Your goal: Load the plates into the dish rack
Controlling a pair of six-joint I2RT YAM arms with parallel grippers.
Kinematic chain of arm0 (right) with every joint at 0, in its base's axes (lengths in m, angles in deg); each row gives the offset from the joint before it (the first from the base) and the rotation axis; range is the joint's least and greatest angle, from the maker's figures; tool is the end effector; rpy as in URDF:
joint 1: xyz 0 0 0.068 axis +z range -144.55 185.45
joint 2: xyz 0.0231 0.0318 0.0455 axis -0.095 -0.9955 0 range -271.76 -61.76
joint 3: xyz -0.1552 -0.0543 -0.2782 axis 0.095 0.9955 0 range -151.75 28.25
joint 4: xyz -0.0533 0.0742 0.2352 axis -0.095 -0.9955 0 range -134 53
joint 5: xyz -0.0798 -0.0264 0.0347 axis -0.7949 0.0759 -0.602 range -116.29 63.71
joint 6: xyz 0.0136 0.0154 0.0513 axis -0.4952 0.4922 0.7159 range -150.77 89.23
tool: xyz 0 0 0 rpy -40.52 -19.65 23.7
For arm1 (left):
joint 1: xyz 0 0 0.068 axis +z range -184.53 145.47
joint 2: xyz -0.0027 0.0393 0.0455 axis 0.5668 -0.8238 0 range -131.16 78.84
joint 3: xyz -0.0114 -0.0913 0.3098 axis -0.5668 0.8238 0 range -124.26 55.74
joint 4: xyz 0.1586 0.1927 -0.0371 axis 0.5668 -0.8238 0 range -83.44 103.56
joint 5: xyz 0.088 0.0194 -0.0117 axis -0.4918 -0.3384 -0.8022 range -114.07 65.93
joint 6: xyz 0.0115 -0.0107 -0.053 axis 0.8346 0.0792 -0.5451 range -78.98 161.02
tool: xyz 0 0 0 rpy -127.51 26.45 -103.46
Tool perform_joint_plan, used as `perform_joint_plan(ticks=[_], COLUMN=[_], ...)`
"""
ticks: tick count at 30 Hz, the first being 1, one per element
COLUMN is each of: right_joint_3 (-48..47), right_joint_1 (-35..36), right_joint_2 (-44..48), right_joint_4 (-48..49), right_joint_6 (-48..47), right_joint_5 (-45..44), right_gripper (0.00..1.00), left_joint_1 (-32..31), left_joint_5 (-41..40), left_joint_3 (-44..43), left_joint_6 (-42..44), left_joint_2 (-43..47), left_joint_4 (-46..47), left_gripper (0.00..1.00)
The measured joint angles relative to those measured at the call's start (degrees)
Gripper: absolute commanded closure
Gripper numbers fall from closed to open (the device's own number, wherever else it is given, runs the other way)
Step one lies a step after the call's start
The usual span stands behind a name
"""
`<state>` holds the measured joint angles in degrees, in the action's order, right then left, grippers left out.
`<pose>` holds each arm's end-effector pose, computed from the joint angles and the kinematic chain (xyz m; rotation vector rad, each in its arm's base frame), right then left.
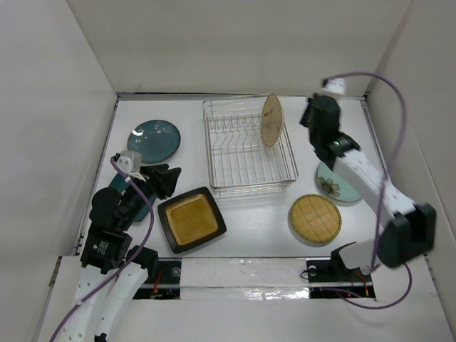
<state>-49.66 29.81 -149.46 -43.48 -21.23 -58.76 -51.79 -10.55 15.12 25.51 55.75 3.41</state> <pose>0.3278 0.1263 0.4186 0.1550 1.8039 -0.1059 0.0408 -0.0218 0.3796 0.2198 1.4607 -0.6363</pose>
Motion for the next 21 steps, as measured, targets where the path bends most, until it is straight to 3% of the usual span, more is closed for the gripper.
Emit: perform_joint_plan(ticks=[1, 4, 6, 7, 8, 9, 10, 13, 17, 21], right_joint_3=[6.2, 24.1, 35.4, 40.2, 44.2, 47.3, 49.7, 54.1, 55.7, 57.2], right_joint_1=[-2.3, -11.4, -18.7, -22.2, -25.9, -28.9, -32.4, -41.4, -53.0, -57.0], right_joint_2=[6.4, 25.4, 36.4, 40.8, 44.7, 47.3, 49.7, 51.6, 46.4, 38.2], right_joint_4=[2.7, 7.5, 8.5, 7.6, 5.2, 4.1, 2.4, -2.1, -3.1, -1.7], right_joint_6=[3.5, 14.2, 20.7, 23.5, 26.9, 28.2, 29.5, 33.2, 35.4, 35.9], right_joint_5=[1.2, 3.7, 4.4, 4.6, 5.7, 6.1, 7.4, 12.0, 20.8, 29.9], right_gripper=[1.0, 1.0, 1.0, 0.93, 0.72, 0.71, 0.48, 0.26, 0.19, 0.17], left_joint_1=[0.0, -0.1, -0.5, -0.9, -1.1, -1.4, -1.7, -2.4, -2.8, -3.0], left_joint_5=[0.0, 0.0, -0.2, -0.3, -0.4, -0.5, -0.7, -1.2, -1.6, -1.7], left_joint_3=[0.0, 0.0, 0.0, 0.0, 0.0, 0.0, 0.0, 0.0, 0.0, 0.0], left_joint_6=[0.0, 0.1, 0.2, 0.1, 0.2, 0.2, 0.2, 0.2, 0.2, 0.2], left_joint_2=[0.2, 1.2, 1.9, 2.1, 2.4, 2.6, 2.8, 3.1, 3.3, 3.4], left_joint_4=[0.0, 0.0, 0.1, 0.1, 0.1, 0.1, 0.1, 0.1, 0.0, 0.0], left_gripper=[0.71, 0.86, 0.91, 0.93, 0.94, 0.94, 0.94, 0.88, 0.77, 0.73])
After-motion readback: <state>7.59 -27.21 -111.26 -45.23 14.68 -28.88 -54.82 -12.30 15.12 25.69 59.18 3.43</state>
